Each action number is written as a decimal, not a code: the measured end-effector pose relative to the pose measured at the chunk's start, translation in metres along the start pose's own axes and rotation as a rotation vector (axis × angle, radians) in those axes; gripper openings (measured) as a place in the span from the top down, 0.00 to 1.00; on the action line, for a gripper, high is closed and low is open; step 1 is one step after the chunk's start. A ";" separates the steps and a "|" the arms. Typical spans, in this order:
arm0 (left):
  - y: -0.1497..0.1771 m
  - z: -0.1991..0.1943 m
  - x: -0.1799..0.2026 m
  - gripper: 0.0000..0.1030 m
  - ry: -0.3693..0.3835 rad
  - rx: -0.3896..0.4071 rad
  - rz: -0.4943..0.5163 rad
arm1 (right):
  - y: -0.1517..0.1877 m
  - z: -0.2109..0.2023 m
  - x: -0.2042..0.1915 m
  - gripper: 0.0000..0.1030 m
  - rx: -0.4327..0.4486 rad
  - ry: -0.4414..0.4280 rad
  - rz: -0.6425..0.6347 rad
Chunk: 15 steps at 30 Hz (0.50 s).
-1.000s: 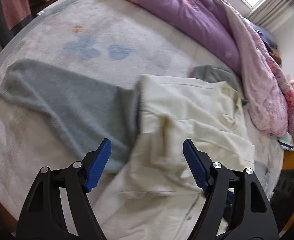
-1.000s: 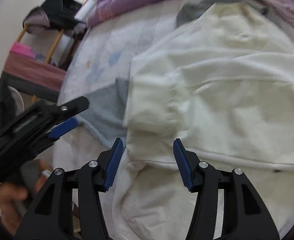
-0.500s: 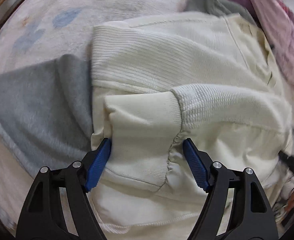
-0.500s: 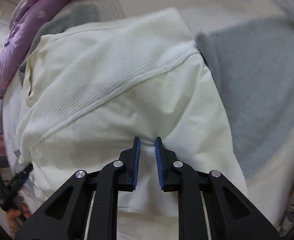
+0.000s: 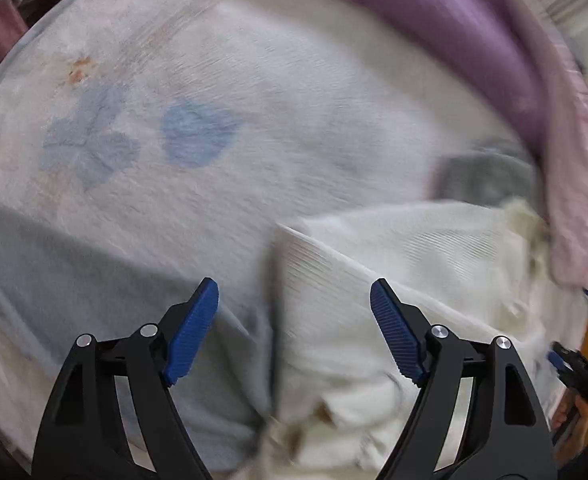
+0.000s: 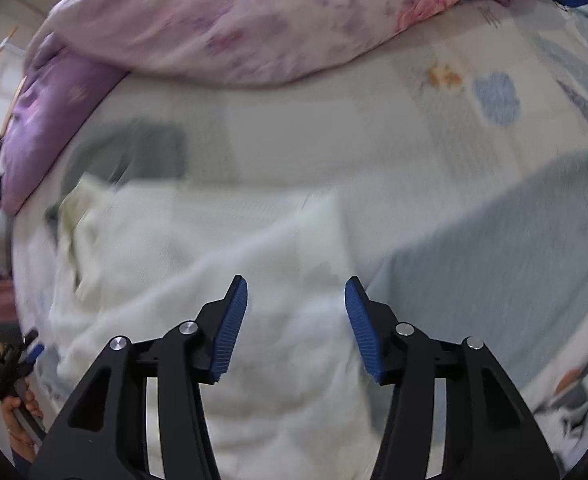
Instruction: Fold large clothes
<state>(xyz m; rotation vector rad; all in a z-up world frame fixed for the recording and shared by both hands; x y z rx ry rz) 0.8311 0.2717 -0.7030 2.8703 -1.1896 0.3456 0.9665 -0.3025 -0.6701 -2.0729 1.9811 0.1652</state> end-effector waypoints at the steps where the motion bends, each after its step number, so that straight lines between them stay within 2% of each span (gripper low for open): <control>1: -0.008 0.008 0.003 0.23 0.017 -0.028 -0.005 | -0.009 0.007 0.004 0.52 -0.005 -0.001 0.019; 6: -0.020 0.039 0.015 0.23 -0.027 -0.095 0.020 | -0.025 0.037 0.021 0.51 -0.089 -0.001 0.097; 11: -0.023 0.052 0.026 0.23 -0.087 -0.107 0.075 | -0.024 0.057 0.030 0.51 -0.132 -0.015 0.130; 13: -0.025 0.054 0.033 0.27 -0.108 -0.099 0.103 | -0.025 0.059 0.031 0.50 -0.140 -0.018 0.126; 14: -0.025 0.054 0.039 0.33 -0.109 -0.092 0.124 | -0.026 0.060 0.031 0.50 -0.145 -0.019 0.123; 15: -0.024 0.054 0.047 0.43 -0.102 -0.088 0.138 | -0.027 0.062 0.030 0.51 -0.150 -0.017 0.118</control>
Point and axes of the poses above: each gripper's, at about its wrist camera, not at the fingertips, and z roughly the way its jaws point, x to its right, y to its underside, the point moved 7 cm from there along z, roughly the way its jaws point, and after that the axes turned 10 degrees about -z, right-handed, at the moved point
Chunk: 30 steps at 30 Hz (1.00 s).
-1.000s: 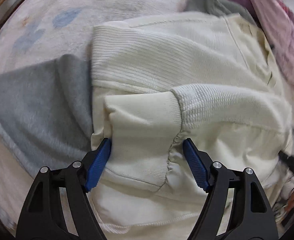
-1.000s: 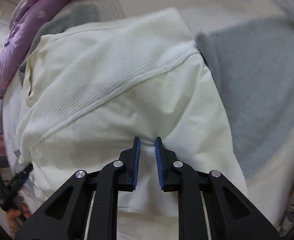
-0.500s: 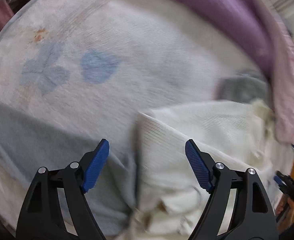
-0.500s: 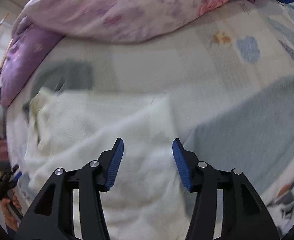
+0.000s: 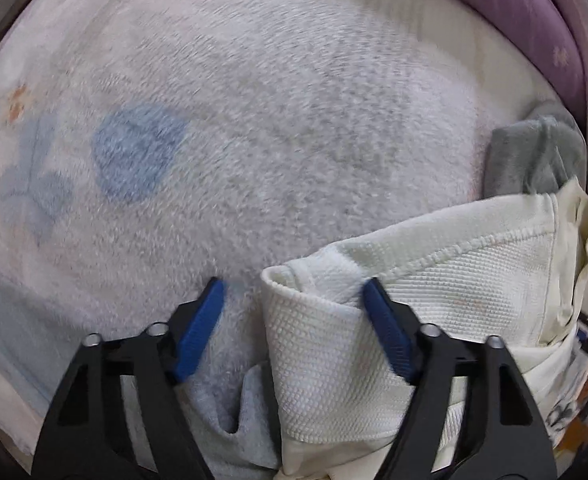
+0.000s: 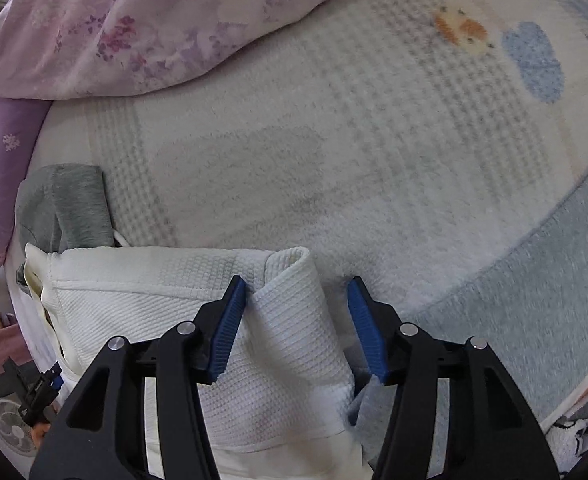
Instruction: Fold large clothes
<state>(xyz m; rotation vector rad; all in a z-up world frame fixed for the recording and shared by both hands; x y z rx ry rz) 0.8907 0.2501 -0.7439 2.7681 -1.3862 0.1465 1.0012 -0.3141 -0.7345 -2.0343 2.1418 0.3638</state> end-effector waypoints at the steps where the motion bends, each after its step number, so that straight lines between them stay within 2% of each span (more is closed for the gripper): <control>1: 0.001 -0.002 0.004 0.51 0.016 -0.002 0.007 | -0.001 0.000 0.001 0.52 -0.006 0.006 -0.007; 2: 0.001 -0.003 0.008 0.63 0.031 -0.005 0.014 | -0.001 0.002 -0.002 0.56 -0.007 0.008 -0.016; 3: 0.001 -0.005 0.012 0.68 0.020 -0.002 0.028 | -0.004 0.010 -0.019 0.67 -0.009 -0.001 -0.030; 5: 0.003 -0.005 0.022 0.82 0.018 0.000 0.059 | -0.003 0.012 -0.028 0.78 -0.013 -0.014 -0.058; 8: 0.005 -0.012 0.028 0.87 0.013 0.028 0.072 | -0.001 0.009 -0.038 0.90 0.007 0.030 -0.124; 13: 0.015 -0.068 0.031 0.88 0.062 0.150 0.061 | 0.010 -0.029 -0.049 0.92 0.145 0.046 -0.166; 20: 0.075 -0.156 0.039 0.88 0.156 0.307 0.136 | 0.058 -0.119 -0.060 0.93 0.345 -0.094 -0.213; 25: 0.136 -0.196 0.003 0.88 0.206 0.357 0.109 | 0.117 -0.176 -0.058 0.93 0.433 -0.168 -0.223; 30: 0.210 -0.211 -0.047 0.89 0.224 0.315 0.038 | 0.207 -0.200 -0.030 0.93 0.397 -0.185 -0.219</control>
Point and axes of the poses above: each gripper's, at about its wrist camera, not at the fingertips, and z roughly the way its jaws point, x to its right, y to its underside, the point moved 7 cm from there along z, roughly the way its jaws point, and after that the axes turned 10 degrees about -z, right-handed, at the moved point
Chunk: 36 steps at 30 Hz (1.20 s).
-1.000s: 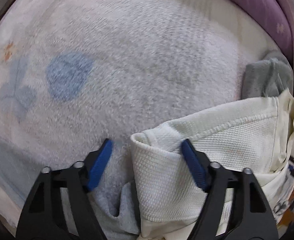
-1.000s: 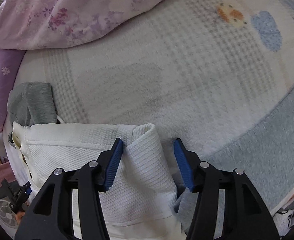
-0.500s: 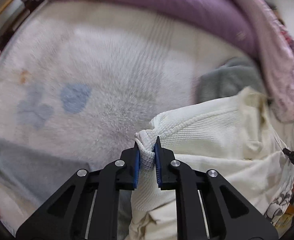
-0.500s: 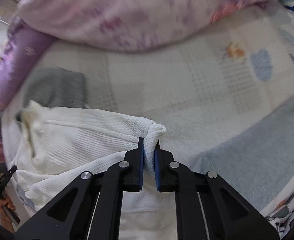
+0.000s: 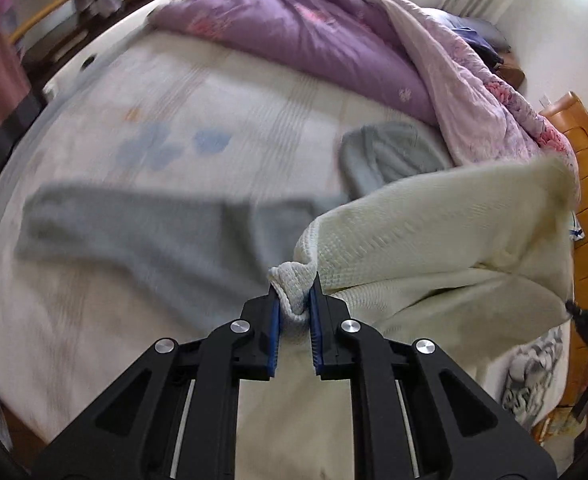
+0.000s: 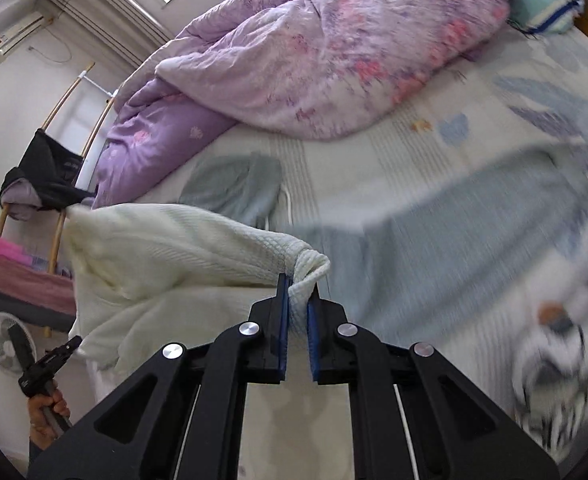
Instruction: Fold large clothes
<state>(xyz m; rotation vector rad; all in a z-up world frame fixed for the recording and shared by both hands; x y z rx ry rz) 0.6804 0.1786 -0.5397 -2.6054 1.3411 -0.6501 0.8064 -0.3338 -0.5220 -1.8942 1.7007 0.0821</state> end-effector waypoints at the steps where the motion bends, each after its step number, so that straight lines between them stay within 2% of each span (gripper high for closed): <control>1: 0.020 -0.006 -0.011 0.89 -0.006 -0.024 -0.021 | 0.024 -0.009 0.003 0.93 -0.031 0.000 0.007; 3: 0.061 -0.012 -0.037 0.89 -0.036 -0.075 -0.068 | 0.065 -0.019 0.007 0.94 -0.093 0.024 0.014; 7: 0.133 0.006 -0.086 0.88 -0.090 -0.179 -0.173 | 0.171 -0.009 0.040 0.94 -0.263 0.091 0.087; 9: 0.169 0.024 -0.108 0.80 -0.114 -0.247 -0.230 | 0.206 0.006 0.055 0.93 -0.329 0.123 0.091; 10: 0.184 0.031 -0.116 0.79 -0.136 -0.269 -0.241 | 0.230 0.019 0.063 0.93 -0.396 0.125 0.112; 12: 0.206 0.038 -0.129 0.78 -0.197 -0.304 -0.273 | 0.252 0.024 0.074 0.90 -0.445 0.192 0.104; 13: 0.217 0.036 -0.137 0.77 -0.192 -0.304 -0.329 | 0.260 0.022 0.076 0.89 -0.455 0.202 0.101; 14: 0.222 0.032 -0.141 0.65 -0.181 -0.291 -0.375 | 0.266 0.020 0.077 0.88 -0.465 0.197 0.117; 15: 0.227 0.026 -0.145 0.51 -0.178 -0.271 -0.419 | 0.268 0.017 0.077 0.82 -0.459 0.182 0.141; 16: 0.230 0.017 -0.146 0.49 -0.148 -0.230 -0.472 | 0.270 0.013 0.075 0.77 -0.452 0.165 0.163; 18: 0.234 0.006 -0.143 0.49 -0.096 -0.186 -0.539 | 0.270 0.008 0.073 0.54 -0.419 0.123 0.245; 19: 0.238 0.001 -0.141 0.47 -0.061 -0.162 -0.587 | 0.270 0.007 0.070 0.52 -0.398 0.067 0.309; 20: 0.242 -0.002 -0.139 0.38 -0.026 -0.148 -0.629 | 0.271 0.009 0.067 0.52 -0.386 0.022 0.357; 22: 0.249 0.002 -0.128 0.35 0.040 -0.138 -0.685 | 0.271 0.016 0.061 0.52 -0.355 -0.068 0.454; 25: 0.250 0.020 -0.116 0.35 0.052 -0.167 -0.690 | 0.272 0.037 0.057 0.52 -0.350 -0.048 0.506; 27: 0.252 0.039 -0.111 0.35 0.028 -0.203 -0.672 | 0.273 0.049 0.057 0.52 -0.322 -0.064 0.574; 28: 0.253 0.044 -0.110 0.35 0.029 -0.204 -0.659 | 0.273 0.051 0.058 0.52 -0.298 -0.073 0.600; 29: 0.251 0.049 -0.110 0.47 -0.006 -0.204 -0.628 | 0.273 0.056 0.057 0.68 -0.277 -0.061 0.611; 30: 0.250 0.055 -0.109 0.81 -0.049 -0.213 -0.585 | 0.273 0.059 0.054 0.96 -0.284 -0.034 0.592; 31: 0.251 0.060 -0.106 0.93 -0.074 -0.242 -0.528 | 0.271 0.059 0.050 0.95 -0.285 -0.003 0.565; 33: 0.251 0.056 -0.103 0.96 -0.092 -0.244 -0.483 | 0.265 0.053 0.043 0.96 -0.278 0.042 0.502; 36: 0.256 0.038 -0.102 0.96 -0.069 -0.247 -0.438 | 0.264 0.037 0.038 0.96 -0.267 0.067 0.448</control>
Point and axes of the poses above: each gripper's, at about its wrist camera, not at the fingertips, and z roughly the way its jaws point, x to its right, y to its underside, the point moved 7 cm from there along z, roughly the way its jaws point, and after that the axes turned 10 degrees about -z, right-handed, at the moved point
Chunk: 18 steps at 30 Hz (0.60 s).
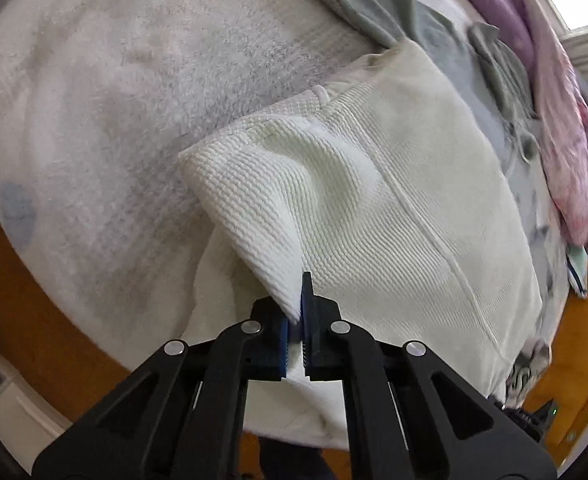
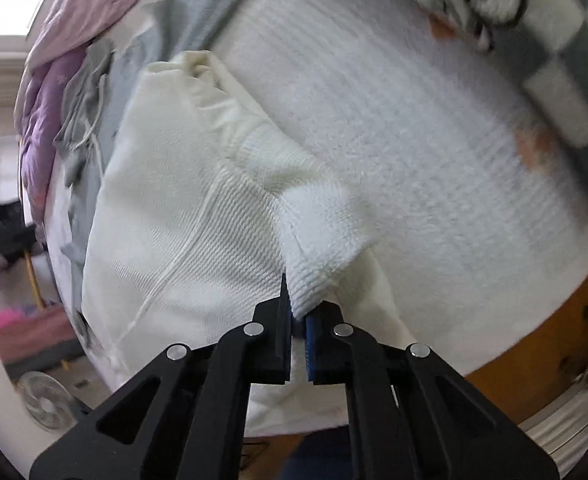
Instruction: Fold large clothes
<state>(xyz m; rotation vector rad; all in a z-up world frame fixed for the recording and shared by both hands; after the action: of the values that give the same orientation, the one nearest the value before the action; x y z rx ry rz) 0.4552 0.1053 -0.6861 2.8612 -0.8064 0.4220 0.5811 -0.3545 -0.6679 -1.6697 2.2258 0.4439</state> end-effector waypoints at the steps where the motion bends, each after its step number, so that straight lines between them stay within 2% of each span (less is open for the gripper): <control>1: 0.004 -0.003 -0.006 0.96 0.004 -0.011 0.005 | 0.002 -0.002 0.004 0.96 -0.003 0.006 -0.005; 3: 0.010 0.001 -0.019 0.95 -0.007 -0.036 0.016 | 0.010 0.002 0.012 0.96 -0.023 0.051 -0.026; 5: 0.016 0.011 -0.030 0.95 -0.014 -0.048 0.015 | 0.012 0.022 0.020 0.96 -0.042 0.101 -0.051; 7: 0.017 0.026 -0.034 0.91 -0.013 -0.064 0.016 | 0.013 0.039 0.029 0.95 -0.027 0.121 -0.059; 10: 0.017 0.033 -0.032 0.86 0.007 -0.072 0.027 | 0.011 0.048 0.026 0.88 -0.034 0.149 -0.035; 11: 0.017 0.030 -0.031 0.80 0.023 -0.079 0.032 | 0.012 0.042 0.025 0.87 -0.034 0.158 -0.035; 12: 0.018 0.026 -0.030 0.65 0.059 -0.090 0.042 | 0.013 0.032 0.021 0.78 -0.034 0.187 -0.052; 13: 0.020 0.022 -0.028 0.55 0.084 -0.094 0.051 | 0.014 0.026 0.017 0.70 -0.040 0.220 -0.070; 14: 0.021 0.014 -0.028 0.35 0.098 -0.084 0.061 | 0.015 0.012 0.013 0.57 -0.040 0.275 -0.099; 15: 0.023 0.006 -0.030 0.27 0.103 -0.066 0.071 | 0.017 0.002 0.006 0.50 -0.033 0.308 -0.127; 18: 0.025 -0.011 -0.039 0.25 0.112 -0.036 0.076 | 0.021 -0.020 -0.040 0.50 -0.011 0.403 -0.315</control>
<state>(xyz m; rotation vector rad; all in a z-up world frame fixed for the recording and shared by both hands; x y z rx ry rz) 0.4069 0.1054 -0.6861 2.7525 -0.8950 0.5649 0.5700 -0.3228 -0.6316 -2.2279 2.1521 0.0405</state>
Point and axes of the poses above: each gripper's, at about its wrist camera, not at the fingertips, and z roughly the way its jaws point, x to its right, y to its underside, the point moved 7 cm from there along z, roughly the way its jaws point, and after that the axes turned 10 degrees about -z, right-handed, at the moved point
